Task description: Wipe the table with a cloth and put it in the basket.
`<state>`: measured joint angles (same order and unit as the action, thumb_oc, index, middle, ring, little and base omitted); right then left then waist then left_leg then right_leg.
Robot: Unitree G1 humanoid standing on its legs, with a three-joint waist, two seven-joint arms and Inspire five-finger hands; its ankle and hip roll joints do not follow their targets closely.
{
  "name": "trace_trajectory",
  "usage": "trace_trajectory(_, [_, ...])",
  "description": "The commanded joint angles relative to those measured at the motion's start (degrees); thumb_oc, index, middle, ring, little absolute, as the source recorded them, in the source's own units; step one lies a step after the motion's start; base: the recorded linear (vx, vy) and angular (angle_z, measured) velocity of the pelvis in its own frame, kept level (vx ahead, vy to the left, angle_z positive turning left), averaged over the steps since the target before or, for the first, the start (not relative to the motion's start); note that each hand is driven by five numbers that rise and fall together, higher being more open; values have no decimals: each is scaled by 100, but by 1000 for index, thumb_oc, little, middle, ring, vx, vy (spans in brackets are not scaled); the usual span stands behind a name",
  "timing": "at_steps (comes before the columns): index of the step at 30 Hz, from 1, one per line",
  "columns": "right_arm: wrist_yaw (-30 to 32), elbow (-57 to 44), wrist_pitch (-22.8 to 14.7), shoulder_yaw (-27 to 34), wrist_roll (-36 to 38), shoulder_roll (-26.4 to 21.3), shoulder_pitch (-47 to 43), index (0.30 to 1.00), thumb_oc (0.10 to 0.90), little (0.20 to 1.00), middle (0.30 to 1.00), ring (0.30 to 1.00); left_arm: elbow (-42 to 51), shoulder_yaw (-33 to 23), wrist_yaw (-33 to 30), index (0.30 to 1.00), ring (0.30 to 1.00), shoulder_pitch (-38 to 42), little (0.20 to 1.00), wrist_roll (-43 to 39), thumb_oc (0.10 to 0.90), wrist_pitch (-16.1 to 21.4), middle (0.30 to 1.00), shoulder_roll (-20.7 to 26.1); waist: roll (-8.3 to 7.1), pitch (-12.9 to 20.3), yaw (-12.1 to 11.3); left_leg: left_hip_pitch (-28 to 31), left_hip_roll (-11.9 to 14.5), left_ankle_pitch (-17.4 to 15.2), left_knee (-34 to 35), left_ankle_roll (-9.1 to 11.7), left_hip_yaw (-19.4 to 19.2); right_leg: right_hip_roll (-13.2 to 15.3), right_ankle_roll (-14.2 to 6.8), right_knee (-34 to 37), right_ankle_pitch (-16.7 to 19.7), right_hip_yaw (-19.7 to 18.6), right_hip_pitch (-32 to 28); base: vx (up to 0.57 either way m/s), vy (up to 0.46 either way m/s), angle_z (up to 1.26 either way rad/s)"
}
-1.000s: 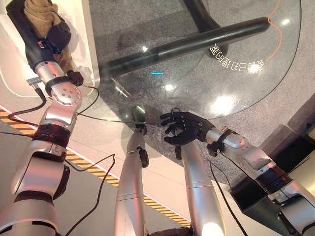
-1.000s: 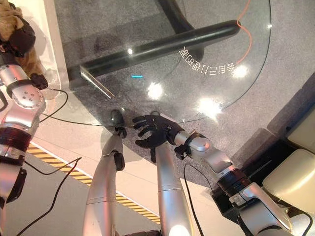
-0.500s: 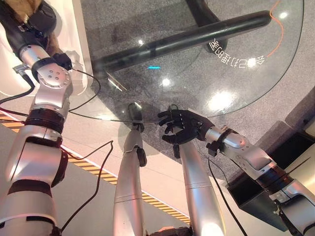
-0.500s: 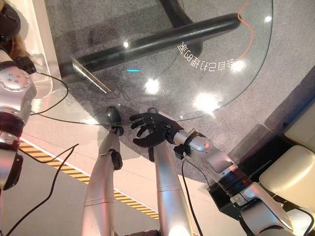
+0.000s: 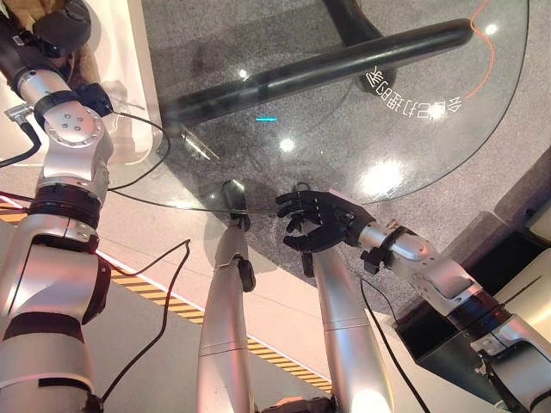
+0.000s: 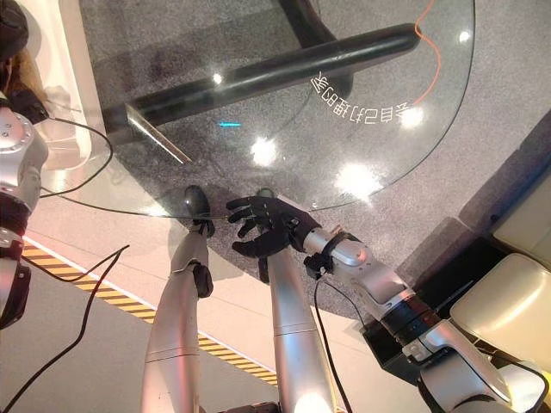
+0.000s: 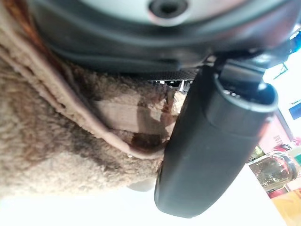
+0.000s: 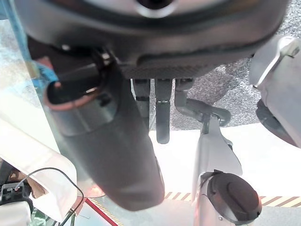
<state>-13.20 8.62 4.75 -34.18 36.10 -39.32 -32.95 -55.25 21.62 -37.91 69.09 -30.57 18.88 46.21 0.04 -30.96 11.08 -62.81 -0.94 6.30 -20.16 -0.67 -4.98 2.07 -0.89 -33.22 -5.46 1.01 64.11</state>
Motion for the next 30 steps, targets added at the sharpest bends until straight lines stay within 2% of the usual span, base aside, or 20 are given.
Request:
trace_trajectory(1, [276, 24, -63, 105, -24, 194, 292, 900, 800, 900, 900, 900, 132, -120, 78, 900, 900, -143, 900, -174, 800, 502, 900, 323, -149, 116, -135, 386, -442, -797, -457, -197, -105, -327, -118, 1472, 1187, -295, -339, -7, -8, 4])
trace_trajectory(8, [263, -250, -11, 192, -274, 234, 558, 900, 800, 900, 900, 900, 602, -244, 117, 900, 900, -531, 900, -19, 800, 859, 900, 276, -108, 116, -198, 607, -467, -775, -413, -213, -57, -345, -66, 1431, 1086, -276, -549, 0, 0, 0])
trace_trajectory(15, [265, -536, 34, 401, -629, 364, 1106, 900, 800, 900, 900, 900, 1552, -714, 41, 900, 900, -1293, 900, 290, 800, 1265, 900, 263, -49, 116, -338, 1195, -493, -803, -297, -232, 19, -363, -6, 1399, 871, -210, -1100, -13, -20, 2])
trace_trajectory(21, [230, -534, 4, 476, -746, 497, 1424, 900, 800, 900, 900, 900, 2082, -1062, 414, 900, 900, -1905, 900, 372, 800, 1366, 900, 108, -40, 116, -434, 1624, -517, -821, -196, -218, 99, -355, 8, 1445, 778, -163, -1531, -29, -54, 4])
trace_trajectory(22, [59, -444, -48, 594, -541, 616, 1622, 900, 800, 900, 900, 900, 2384, -1292, 691, 900, 900, -2374, 900, 533, 800, 1391, 900, -83, -29, 116, -515, 1939, -542, -818, -114, -200, 146, -365, 24, 1464, 701, -129, -1855, -45, -64, 1])
trace_trajectory(28, [-246, -110, -148, 730, -861, 859, 1991, 900, 800, 900, 900, 900, 3021, -1539, 1330, 900, 900, -3392, 900, 668, 800, 1306, 900, -574, -58, 116, -673, 2666, -595, -760, 120, -126, 296, -334, 37, 1637, 614, 10, -2679, -51, -82, 6])
trace_trajectory(30, [-253, -92, -157, 732, -884, 865, 2010, 900, 800, 900, 900, 900, 3065, -1550, 1374, 900, 900, -3451, 900, 625, 800, 1289, 900, -602, -60, 116, -678, 2710, -597, -755, 139, -120, 306, -331, 36, 1656, 613, 18, -2728, -32, -86, 4])
